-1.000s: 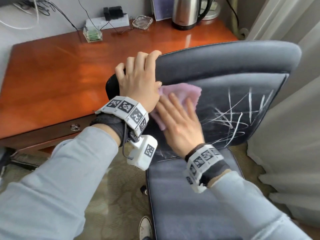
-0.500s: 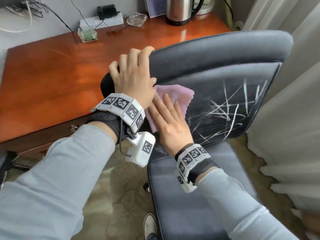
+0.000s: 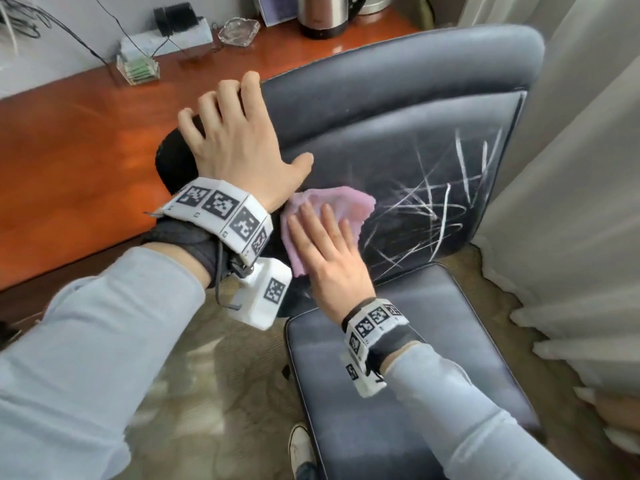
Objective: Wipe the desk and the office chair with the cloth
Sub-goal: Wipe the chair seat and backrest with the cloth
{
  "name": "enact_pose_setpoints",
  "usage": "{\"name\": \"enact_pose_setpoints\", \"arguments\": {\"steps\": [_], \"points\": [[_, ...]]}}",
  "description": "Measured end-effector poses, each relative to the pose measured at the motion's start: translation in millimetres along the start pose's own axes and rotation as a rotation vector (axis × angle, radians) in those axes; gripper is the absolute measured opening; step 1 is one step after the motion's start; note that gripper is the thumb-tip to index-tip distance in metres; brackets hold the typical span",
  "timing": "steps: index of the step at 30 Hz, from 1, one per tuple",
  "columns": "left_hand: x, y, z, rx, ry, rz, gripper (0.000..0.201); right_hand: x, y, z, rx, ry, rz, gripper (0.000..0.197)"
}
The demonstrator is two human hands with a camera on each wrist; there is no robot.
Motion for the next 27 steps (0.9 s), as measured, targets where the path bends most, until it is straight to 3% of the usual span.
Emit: {"name": "enact_pose_setpoints", "arguments": {"steps": [3,6,9,11,13,16,18,20,24,27], "points": [[3,0,-6,-0.041,0.033,-0.005,0.108,84,32,19,0.013,-0.208,-0.018,0.078],[41,1,-18,-0.028,-0.073,-0.037,0.118,188,89,33,0.125,-0.507,-0.062,0.082],[79,-5,-33,-0.025,-0.094,-0.077,0.125,234,126,14,0.243,-0.587,-0.091,0.082],[84,-6,-35,0.019,-0.047,-0.104,0.122,226,124,-2,0.305,-0.504,-0.076,0.078],[83,-7,-34,0.064,-0.024,-0.118,0.118,191,95,-8,0.277,-0.370,-0.048,0.077],[77,-8,-33,0.090,-0.010,-0.119,0.116,98,24,3,0.009,-0.052,-0.173,0.078],[75,-7,-32,0.101,-0.005,-0.121,0.115,64,-2,20,-0.142,0.108,-0.127,0.082],[75,-8,-32,0.103,-0.003,-0.122,0.115,94,9,20,-0.106,0.028,-0.119,0.083],[74,-9,-33,0.101,-0.002,-0.115,0.115,183,76,-1,0.225,-0.383,-0.152,0.080],[73,-8,-34,0.113,0.001,-0.124,0.111,158,75,-12,0.373,-0.454,-0.182,0.074]]}}
Point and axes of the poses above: each hand's wrist, its own z-axis away from the middle knuckle, its own y-axis out of the back of the hand, x = y × z, the point moved 10 cm from there along -z, towards the middle knuckle, and after that the axes turned 2 degrees about -z, right-handed, at the moved point
